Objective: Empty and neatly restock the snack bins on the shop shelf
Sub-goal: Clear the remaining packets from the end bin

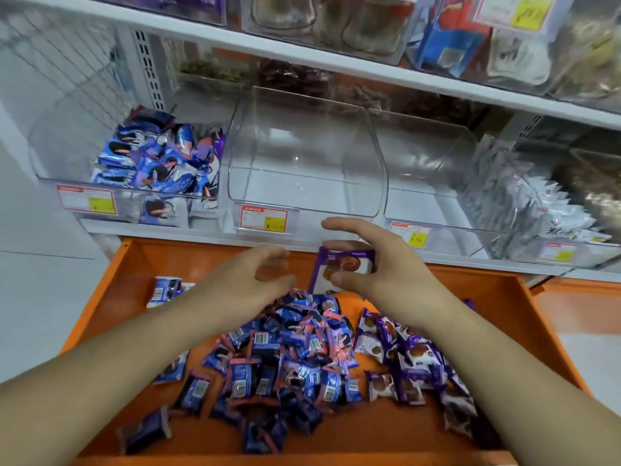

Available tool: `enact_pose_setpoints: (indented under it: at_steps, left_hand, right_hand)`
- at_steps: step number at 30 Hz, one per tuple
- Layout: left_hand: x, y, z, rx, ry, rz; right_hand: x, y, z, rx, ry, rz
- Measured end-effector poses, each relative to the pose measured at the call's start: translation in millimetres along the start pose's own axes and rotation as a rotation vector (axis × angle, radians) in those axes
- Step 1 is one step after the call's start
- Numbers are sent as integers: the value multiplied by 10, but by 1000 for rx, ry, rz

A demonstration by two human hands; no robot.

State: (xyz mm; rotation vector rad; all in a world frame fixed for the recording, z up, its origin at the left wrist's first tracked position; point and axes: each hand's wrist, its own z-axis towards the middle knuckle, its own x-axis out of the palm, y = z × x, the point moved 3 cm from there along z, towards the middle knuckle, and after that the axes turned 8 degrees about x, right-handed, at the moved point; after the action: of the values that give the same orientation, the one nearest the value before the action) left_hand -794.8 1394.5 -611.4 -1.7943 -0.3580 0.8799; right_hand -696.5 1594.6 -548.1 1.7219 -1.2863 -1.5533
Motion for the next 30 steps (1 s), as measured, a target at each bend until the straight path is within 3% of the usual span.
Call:
enact_pose_setpoints:
  at_steps: [4, 8, 11, 14, 19, 21, 24, 30]
  left_hand:
    - [-21, -187, -133, -82, -6, -313]
    - [-258, -241, -243, -76, -105, -275]
    - [-389, -204, -297, -68, -81, -142]
    - [-522, -123, -325, -46, -88, 22]
    - [-652, 73, -297, -31, -84, 184]
    - [-610, 179, -275, -41, -42, 270]
    - [-542, 399, -210, -63, 13, 374]
    - [-590, 1040, -186, -158, 63, 499]
  right_hand:
    - [188, 119, -28, -53, 34, -34]
    - [372, 107, -10, 17, -79, -61]
    - [375, 29, 7, 91, -28, -171]
    - [132, -224, -31, 241, 16, -418]
    - [-604, -905, -106, 635, -115, -923]
    - [-764, -1174, -112, 769, -137, -997]
    - [-537, -1096, -89, 706, -34, -977]
    - [416, -877, 215, 319, 161, -781]
